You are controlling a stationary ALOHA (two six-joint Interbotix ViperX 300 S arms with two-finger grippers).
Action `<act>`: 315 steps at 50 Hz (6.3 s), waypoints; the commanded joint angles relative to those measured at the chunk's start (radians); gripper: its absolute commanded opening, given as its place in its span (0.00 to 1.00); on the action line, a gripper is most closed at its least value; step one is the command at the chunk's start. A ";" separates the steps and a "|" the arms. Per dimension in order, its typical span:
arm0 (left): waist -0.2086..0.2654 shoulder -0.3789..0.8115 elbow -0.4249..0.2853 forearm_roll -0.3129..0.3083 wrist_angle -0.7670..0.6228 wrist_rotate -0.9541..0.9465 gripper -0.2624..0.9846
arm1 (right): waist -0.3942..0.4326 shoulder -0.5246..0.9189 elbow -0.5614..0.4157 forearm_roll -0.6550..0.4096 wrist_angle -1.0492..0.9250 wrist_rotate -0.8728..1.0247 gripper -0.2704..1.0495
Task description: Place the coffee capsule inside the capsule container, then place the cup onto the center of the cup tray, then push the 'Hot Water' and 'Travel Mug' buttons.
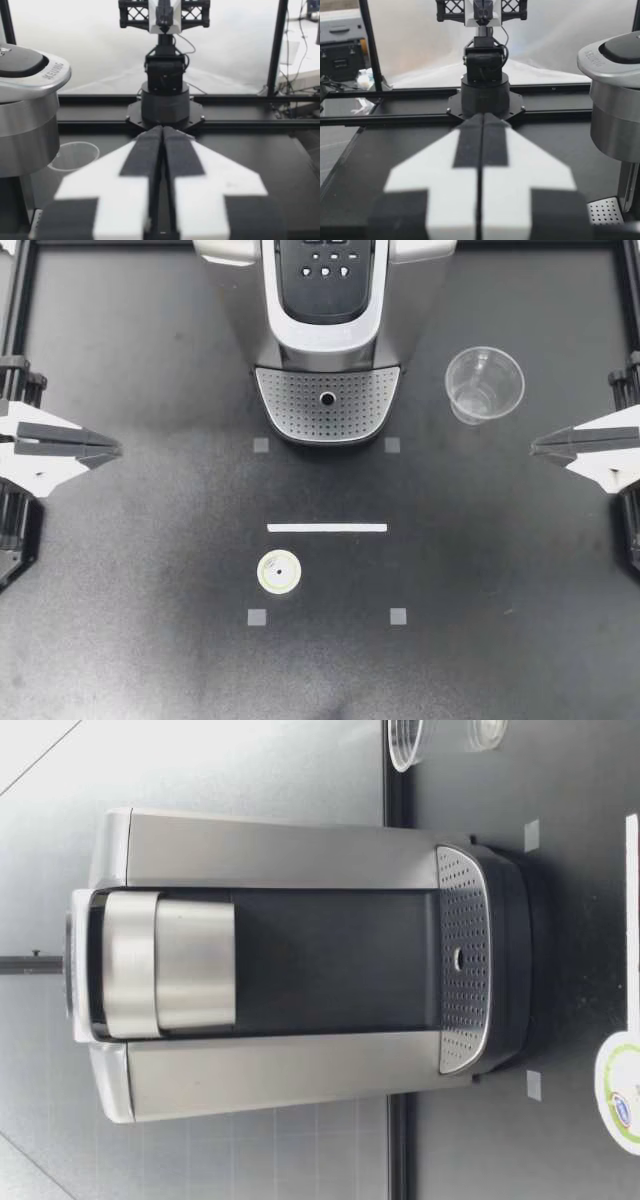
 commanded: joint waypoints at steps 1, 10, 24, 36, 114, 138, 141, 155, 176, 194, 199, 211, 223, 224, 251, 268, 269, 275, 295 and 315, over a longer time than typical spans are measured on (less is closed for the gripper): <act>-0.011 0.028 -0.015 0.003 -0.006 -0.002 0.38 | -0.006 0.009 -0.008 0.000 -0.017 -0.002 0.33; -0.018 0.091 -0.018 0.002 -0.008 -0.006 0.34 | -0.005 0.064 -0.008 -0.002 -0.060 -0.002 0.30; -0.084 0.299 -0.012 0.002 -0.008 -0.040 0.34 | 0.003 0.291 -0.017 -0.002 -0.100 0.005 0.30; -0.106 0.499 -0.031 0.003 -0.006 -0.137 0.34 | 0.051 0.483 -0.054 -0.002 -0.104 0.005 0.30; -0.140 0.946 -0.350 0.031 0.356 -0.061 0.85 | 0.120 1.091 -0.442 0.000 0.025 0.014 0.30; -0.121 0.989 -0.379 0.031 0.319 -0.032 0.85 | 0.120 1.146 -0.488 -0.002 0.023 0.012 0.30; -0.121 0.999 -0.383 0.031 0.319 -0.031 0.85 | 0.120 1.149 -0.491 0.000 0.018 0.012 0.30; -0.121 1.020 -0.403 0.031 0.319 -0.029 0.85 | 0.123 1.178 -0.517 -0.002 0.018 0.008 0.30; -0.121 1.031 -0.413 0.031 0.319 -0.029 0.85 | 0.123 1.207 -0.540 -0.006 0.023 0.003 0.30; -0.121 1.035 -0.419 0.031 0.325 -0.029 0.82 | 0.123 1.221 -0.551 -0.006 0.025 0.003 0.30; -0.121 1.037 -0.419 0.031 0.333 -0.031 0.76 | 0.123 1.221 -0.551 -0.006 0.025 0.003 0.30; -0.121 1.037 -0.428 0.031 0.339 -0.031 0.65 | 0.123 1.221 -0.551 -0.006 0.025 0.003 0.30; -0.121 1.023 -0.425 0.029 0.337 -0.032 0.64 | 0.121 1.186 -0.545 -0.006 0.034 0.008 0.30; -0.121 1.020 -0.425 0.029 0.336 -0.032 0.64 | 0.120 1.178 -0.543 -0.006 0.032 0.009 0.30; -0.121 0.971 -0.390 0.029 0.324 -0.044 0.63 | -0.020 0.887 -0.311 0.084 -0.290 0.178 0.30; -0.121 0.950 -0.379 0.028 0.321 -0.052 0.63 | -0.141 0.833 -0.298 0.086 -0.462 0.227 0.30; -0.121 0.950 -0.379 0.028 0.322 -0.052 0.63 | -0.144 0.831 -0.299 0.086 -0.468 0.227 0.30; -0.121 0.950 -0.382 0.028 0.322 -0.052 0.63 | -0.166 0.821 -0.302 0.086 -0.502 0.227 0.30; -0.121 0.950 -0.385 0.028 0.322 -0.051 0.63 | -0.199 0.813 -0.336 0.086 -0.592 0.225 0.30; -0.121 0.950 -0.393 0.028 0.321 -0.051 0.63 | -0.245 0.805 -0.414 0.086 -0.695 0.225 0.30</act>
